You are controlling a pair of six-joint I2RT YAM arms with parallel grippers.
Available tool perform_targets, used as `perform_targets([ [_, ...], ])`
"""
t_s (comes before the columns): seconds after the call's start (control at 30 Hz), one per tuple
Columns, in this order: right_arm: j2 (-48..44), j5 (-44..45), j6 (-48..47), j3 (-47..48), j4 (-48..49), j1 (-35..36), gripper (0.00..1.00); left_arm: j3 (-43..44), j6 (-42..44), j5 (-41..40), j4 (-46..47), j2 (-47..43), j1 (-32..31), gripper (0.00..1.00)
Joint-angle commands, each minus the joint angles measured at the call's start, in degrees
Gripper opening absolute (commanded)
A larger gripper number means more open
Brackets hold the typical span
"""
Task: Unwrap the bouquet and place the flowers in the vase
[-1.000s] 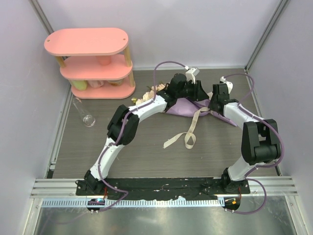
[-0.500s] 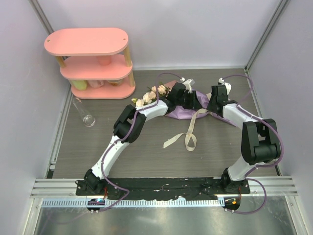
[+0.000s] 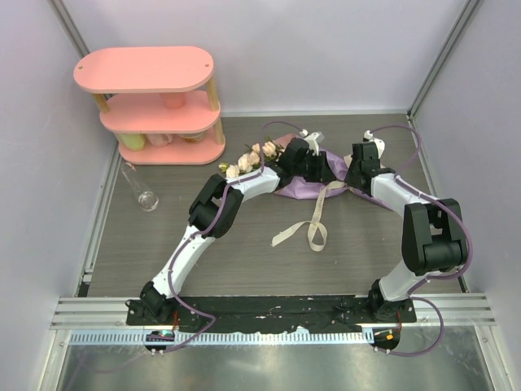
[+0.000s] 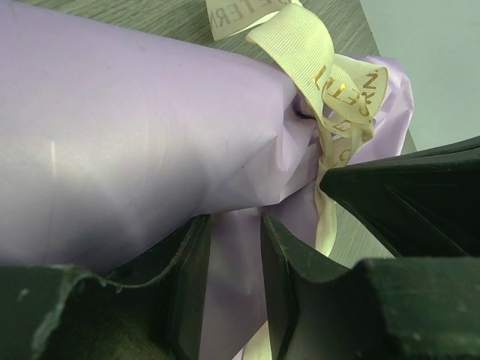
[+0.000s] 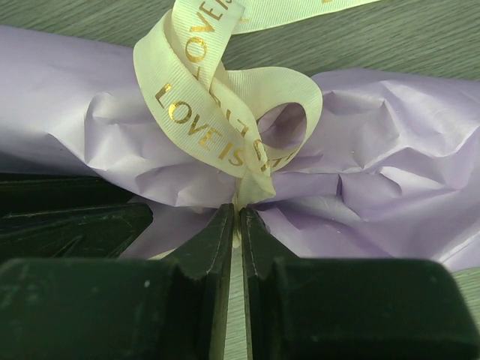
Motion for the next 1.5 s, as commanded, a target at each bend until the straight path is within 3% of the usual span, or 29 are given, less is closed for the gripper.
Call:
perform_targets([
  [0.0, -3.04, 0.39, 0.24, -0.57, 1.47, 0.18, 0.15, -0.57, 1.39, -0.58, 1.28, -2.62, 0.62, 0.37],
  [0.6, -0.84, 0.13, -0.20, 0.13, 1.56, 0.27, 0.15, -0.75, 1.57, -0.05, 1.28, -2.45, 0.79, 0.38],
  [0.77, -0.75, 0.13, -0.03, 0.92, 0.77, 0.27, 0.01, -0.75, 1.39, -0.57, 1.28, -2.10, 0.88, 0.38],
  [0.87, -1.63, -0.31, 0.32, 2.15, -0.63, 0.36, 0.01, -0.66, -0.10, -1.45, 1.19, -1.31, 1.06, 0.36],
  [1.3, -19.47, -4.88, 11.75, -5.50, 13.86, -0.17, 0.01, -2.50, -2.12, -3.30, 1.10, -1.04, 1.85, 0.31],
  [1.4, -19.74, -2.35, 11.05, -2.88, 10.98, -0.08, 0.01, -2.33, -2.12, -2.86, 1.10, -1.13, 1.85, 0.31],
  [1.47, -16.42, -0.76, 8.52, 0.03, 2.68, -0.34, 0.01, -2.33, -2.04, -2.69, 1.10, -1.30, 1.85, 0.31],
])
